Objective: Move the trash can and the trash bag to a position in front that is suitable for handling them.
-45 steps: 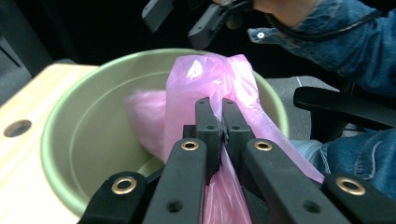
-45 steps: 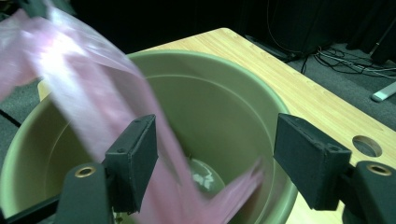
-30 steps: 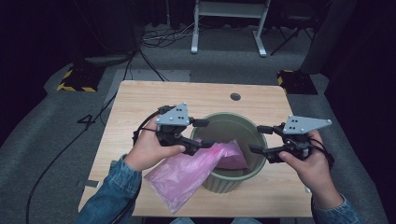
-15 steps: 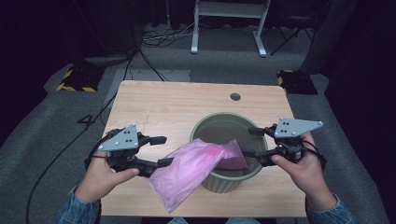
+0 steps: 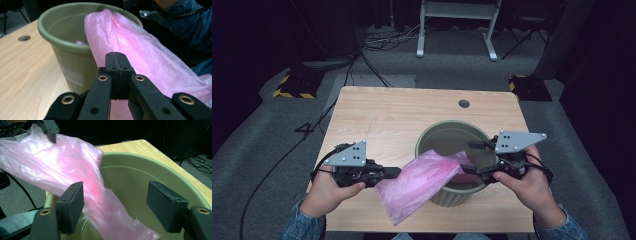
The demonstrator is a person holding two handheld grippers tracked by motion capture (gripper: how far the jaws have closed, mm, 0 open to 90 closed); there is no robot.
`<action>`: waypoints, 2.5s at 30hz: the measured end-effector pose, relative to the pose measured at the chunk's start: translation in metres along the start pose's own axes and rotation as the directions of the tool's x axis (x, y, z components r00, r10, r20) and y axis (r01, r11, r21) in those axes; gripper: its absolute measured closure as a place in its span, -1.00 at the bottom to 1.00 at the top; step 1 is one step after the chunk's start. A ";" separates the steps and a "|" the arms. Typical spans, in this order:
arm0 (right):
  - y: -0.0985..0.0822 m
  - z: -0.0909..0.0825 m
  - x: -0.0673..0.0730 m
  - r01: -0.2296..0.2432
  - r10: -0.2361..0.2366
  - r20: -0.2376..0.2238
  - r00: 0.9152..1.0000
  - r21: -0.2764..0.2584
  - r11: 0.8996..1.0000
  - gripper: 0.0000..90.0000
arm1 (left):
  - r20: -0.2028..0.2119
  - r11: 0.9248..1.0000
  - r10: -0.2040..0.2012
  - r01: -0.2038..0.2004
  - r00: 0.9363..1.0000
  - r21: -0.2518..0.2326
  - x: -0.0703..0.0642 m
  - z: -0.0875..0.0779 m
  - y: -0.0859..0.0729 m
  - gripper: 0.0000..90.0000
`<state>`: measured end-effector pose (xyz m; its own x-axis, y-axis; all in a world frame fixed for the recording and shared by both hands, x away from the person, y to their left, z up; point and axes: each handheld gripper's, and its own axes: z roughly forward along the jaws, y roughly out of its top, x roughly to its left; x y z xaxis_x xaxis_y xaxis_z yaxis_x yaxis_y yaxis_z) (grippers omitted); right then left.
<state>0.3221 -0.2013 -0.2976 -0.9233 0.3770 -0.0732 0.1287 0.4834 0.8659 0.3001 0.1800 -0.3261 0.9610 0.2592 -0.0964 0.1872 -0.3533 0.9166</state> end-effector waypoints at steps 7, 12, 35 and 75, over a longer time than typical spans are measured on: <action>0.003 -0.003 0.004 0.018 -0.018 0.007 1.000 -0.006 1.000 -0.32 | 0.018 1.000 0.009 -0.008 1.000 -0.028 0.007 0.017 0.020 1.00; 0.003 -0.008 0.009 0.032 -0.032 0.021 0.999 -0.014 0.999 -0.32 | 0.028 0.999 0.027 -0.026 0.999 -0.023 0.013 0.032 0.037 1.00; 0.007 0.014 0.021 0.125 -0.125 0.000 0.992 0.061 0.990 -0.28 | 0.007 1.000 -0.011 0.011 1.000 0.024 0.041 0.080 0.063 1.00; 0.031 0.014 0.001 0.104 -0.101 0.059 0.993 -0.055 0.993 1.00 | 0.145 0.991 0.109 -0.095 0.983 -0.098 0.013 0.076 0.073 0.06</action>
<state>0.3300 -0.1743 -0.2776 -0.9086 0.3725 -0.1892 0.0120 0.4760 0.8794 0.3421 0.0893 -0.2904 0.9950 0.0863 -0.0509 0.0737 -0.2865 0.9552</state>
